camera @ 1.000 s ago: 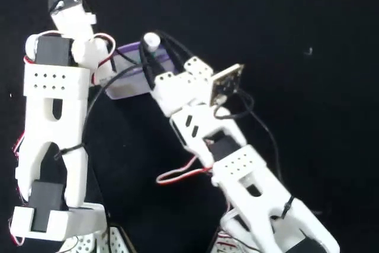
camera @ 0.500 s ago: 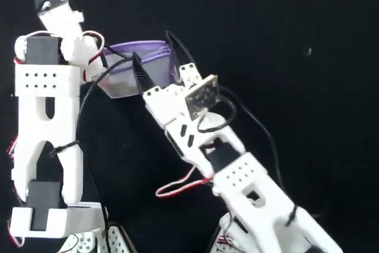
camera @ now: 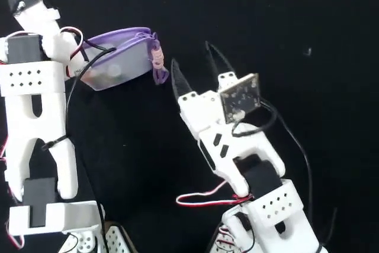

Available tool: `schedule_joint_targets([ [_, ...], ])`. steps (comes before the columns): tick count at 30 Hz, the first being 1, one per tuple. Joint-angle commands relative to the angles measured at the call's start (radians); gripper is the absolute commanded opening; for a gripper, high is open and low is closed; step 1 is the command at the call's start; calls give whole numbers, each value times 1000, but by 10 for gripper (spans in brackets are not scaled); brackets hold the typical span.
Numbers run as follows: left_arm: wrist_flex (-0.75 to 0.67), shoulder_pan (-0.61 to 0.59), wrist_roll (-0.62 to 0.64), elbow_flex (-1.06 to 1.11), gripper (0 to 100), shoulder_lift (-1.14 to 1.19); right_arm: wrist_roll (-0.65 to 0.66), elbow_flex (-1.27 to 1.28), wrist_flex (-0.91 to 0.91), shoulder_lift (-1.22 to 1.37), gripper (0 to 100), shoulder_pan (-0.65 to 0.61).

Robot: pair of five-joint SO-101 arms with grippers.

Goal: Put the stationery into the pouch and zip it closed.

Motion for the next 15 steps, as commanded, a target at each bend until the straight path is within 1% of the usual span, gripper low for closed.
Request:
schedule_joint_targets([
  [1,-18,-35,-11,5,29,-5,5,-56,152,-22,230,18],
  [5,-18,-35,-11,7,29,-5,6,-58,316,-21,230,18],
  [7,-18,-35,-11,7,29,-5,12,-56,365,-19,230,37],
  [9,-18,-35,-11,7,29,-3,6,-54,385,-13,228,95],
  [12,-18,-28,-11,4,29,26,-5,-45,391,50,227,236],
  [15,-31,-27,-8,-10,29,83,6,-15,410,171,230,279],
])
